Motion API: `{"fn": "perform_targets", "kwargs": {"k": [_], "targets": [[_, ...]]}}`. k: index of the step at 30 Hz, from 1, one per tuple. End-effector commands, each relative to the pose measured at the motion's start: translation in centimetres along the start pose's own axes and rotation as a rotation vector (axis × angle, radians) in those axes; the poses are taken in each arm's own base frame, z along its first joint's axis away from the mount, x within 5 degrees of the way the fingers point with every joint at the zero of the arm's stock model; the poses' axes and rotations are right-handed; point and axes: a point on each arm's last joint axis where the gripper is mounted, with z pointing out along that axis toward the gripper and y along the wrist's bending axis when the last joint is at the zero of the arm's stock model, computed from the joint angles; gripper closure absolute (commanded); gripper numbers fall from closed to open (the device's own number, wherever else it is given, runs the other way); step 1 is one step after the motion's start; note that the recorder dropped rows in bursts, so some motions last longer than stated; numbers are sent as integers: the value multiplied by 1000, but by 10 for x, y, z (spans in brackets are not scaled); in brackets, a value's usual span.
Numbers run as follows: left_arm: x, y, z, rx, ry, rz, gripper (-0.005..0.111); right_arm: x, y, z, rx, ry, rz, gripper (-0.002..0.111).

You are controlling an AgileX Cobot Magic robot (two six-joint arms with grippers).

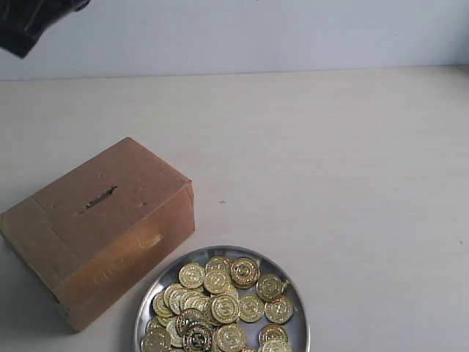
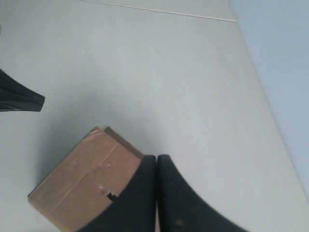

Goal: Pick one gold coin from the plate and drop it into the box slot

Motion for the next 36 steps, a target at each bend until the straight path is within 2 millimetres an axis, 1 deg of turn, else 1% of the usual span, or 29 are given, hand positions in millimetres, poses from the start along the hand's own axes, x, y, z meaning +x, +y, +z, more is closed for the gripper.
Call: {"fn": "perform_targets", "kwargs": {"k": [1, 5, 7, 15, 20, 24, 26, 28, 32, 34, 36], "targets": [[0, 0, 0, 3, -9, 1, 107, -5, 2, -37, 40, 10, 40, 108], [0, 0, 0, 3, -9, 1, 107, -6, 6, -58, 50, 12, 166, 108], [0, 0, 0, 3, -9, 1, 107, -5, 8, -65, 41, 25, 222, 108], [0, 0, 0, 3, -9, 1, 107, -10, 15, -65, -41, -25, 284, 108], [0, 0, 0, 3, -9, 1, 107, -12, 16, -65, -54, -34, 293, 108], [0, 0, 0, 3, -9, 1, 107, -11, 14, -87, 27, -33, 241, 108], [0, 0, 0, 3, -9, 1, 107, -12, 17, -103, 60, -82, 233, 108], [0, 0, 0, 3, -9, 1, 107, -11, 20, -120, 112, -171, 229, 108], [0, 0, 0, 3, -9, 1, 107, 3, 29, -143, 192, -300, 235, 108], [0, 0, 0, 3, -9, 1, 107, 14, 34, -150, 210, -328, 253, 108], [0, 0, 0, 3, -9, 1, 107, 31, 38, -156, 220, -329, 290, 108]]}}
